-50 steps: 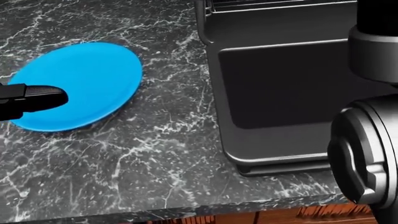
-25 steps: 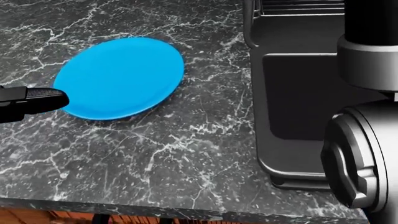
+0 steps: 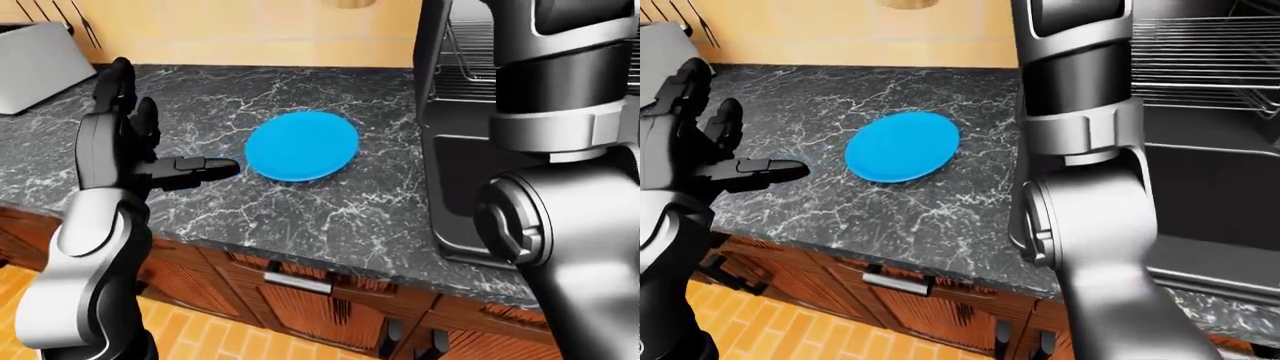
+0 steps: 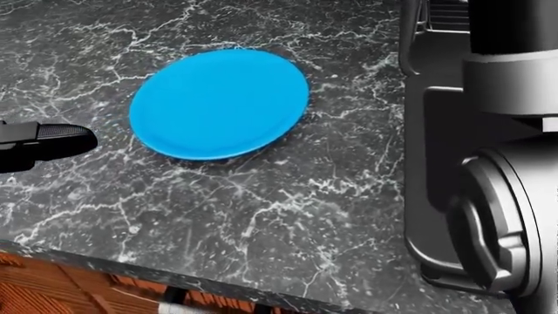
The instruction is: Pick the bread from the top rack and place it on the plate on the counter.
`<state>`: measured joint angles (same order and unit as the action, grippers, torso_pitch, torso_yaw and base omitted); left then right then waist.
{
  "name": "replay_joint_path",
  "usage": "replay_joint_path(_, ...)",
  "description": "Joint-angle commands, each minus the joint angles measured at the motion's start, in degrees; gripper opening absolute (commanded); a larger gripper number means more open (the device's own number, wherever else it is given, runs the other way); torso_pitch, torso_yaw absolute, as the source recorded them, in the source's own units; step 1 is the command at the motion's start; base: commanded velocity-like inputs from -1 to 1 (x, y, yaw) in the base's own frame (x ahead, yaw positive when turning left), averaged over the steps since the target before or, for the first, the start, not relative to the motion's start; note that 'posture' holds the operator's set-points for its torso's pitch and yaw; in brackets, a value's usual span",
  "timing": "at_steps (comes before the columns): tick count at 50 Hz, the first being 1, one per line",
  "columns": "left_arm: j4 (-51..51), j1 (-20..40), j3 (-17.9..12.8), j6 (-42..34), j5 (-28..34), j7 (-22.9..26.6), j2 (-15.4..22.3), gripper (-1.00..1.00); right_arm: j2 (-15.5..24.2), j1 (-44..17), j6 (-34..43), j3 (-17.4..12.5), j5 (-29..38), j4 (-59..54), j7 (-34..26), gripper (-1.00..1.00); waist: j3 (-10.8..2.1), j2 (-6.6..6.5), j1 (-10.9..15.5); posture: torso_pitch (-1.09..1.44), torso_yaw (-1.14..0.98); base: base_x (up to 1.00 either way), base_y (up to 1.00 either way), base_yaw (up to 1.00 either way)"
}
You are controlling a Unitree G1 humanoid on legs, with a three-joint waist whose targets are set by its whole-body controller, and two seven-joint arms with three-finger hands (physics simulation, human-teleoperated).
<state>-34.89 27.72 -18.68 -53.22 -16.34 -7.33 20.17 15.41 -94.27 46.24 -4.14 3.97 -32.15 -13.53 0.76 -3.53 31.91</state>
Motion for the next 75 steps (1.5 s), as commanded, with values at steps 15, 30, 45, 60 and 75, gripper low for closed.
replay_joint_path(15,-1.4,0.7,-0.7,2.2,0.6,0.0,0.4,1.0,1.0,-3.7,-13.4,-0.9,0.0,-15.9,2.1,-1.0,-2.04,0.15,3.8,0.0,0.63,0.0,0.0,0.0)
replay_joint_path(30,-1.3,1.2,-0.6,2.0,0.7,0.1,0.5,1.0,1.6,-4.1,-22.4,-1.4,2.2,-30.0,2.9,-1.0,-2.57,0.26,7.5,0.0,0.7,0.0,0.0,0.0)
replay_joint_path(45,-1.4,0.8,-0.8,2.4,0.8,0.3,0.6,1.0,0.1,0.2,-24.9,-1.3,3.0,-31.3,3.3,-1.0,-2.8,0.25,10.9,0.0,0.78,0.0,0.0,0.0)
replay_joint_path(60,-1.0,0.1,0.0,5.0,2.7,1.5,0.3,1.0,-0.7,3.1,-25.6,-0.8,4.4,-31.8,4.2,-1.0,-2.97,0.31,13.9,0.0,0.82,0.0,0.0,0.0)
replay_joint_path(75,-0.5,1.0,0.1,4.9,3.4,1.8,0.2,1.0,-0.7,4.9,-24.8,-0.1,8.1,-32.7,5.2,-1.0,-3.11,0.47,15.0,0.0,0.82,0.0,0.0,0.0)
